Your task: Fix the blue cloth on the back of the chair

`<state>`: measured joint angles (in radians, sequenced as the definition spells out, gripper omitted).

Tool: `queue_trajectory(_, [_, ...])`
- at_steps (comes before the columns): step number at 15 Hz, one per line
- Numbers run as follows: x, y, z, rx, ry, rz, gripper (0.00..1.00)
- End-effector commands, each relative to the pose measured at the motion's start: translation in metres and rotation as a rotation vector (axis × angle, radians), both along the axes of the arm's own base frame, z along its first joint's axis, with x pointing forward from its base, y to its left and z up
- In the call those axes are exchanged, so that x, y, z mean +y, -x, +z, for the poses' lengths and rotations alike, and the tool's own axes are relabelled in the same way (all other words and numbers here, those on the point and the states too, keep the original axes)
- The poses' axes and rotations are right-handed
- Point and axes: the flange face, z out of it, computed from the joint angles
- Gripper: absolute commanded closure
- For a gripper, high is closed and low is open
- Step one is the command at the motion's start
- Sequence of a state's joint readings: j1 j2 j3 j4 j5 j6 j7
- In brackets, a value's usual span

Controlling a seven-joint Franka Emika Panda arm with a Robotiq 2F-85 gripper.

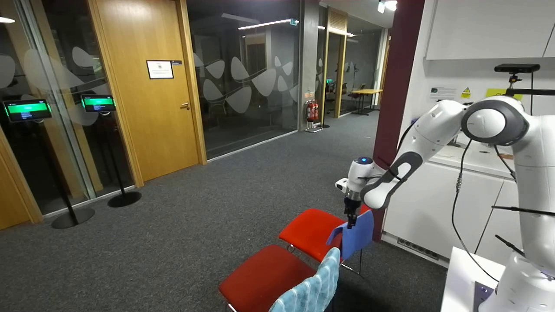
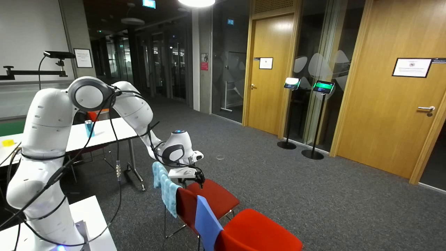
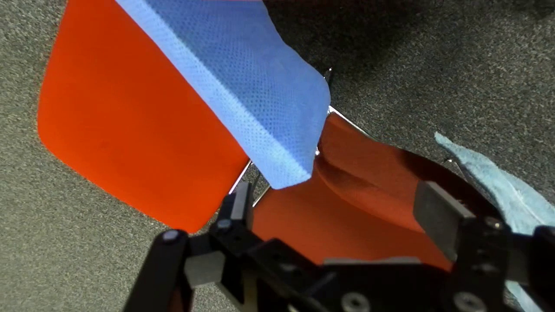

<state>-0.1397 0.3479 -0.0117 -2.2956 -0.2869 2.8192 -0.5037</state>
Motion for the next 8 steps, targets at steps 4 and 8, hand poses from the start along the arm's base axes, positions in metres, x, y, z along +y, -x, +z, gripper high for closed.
queue_trajectory(4, [-0.013,0.018,0.002,0.022,0.118,0.074,0.00])
queue_trajectory(8, [-0.011,0.020,0.001,0.027,0.129,0.095,0.00])
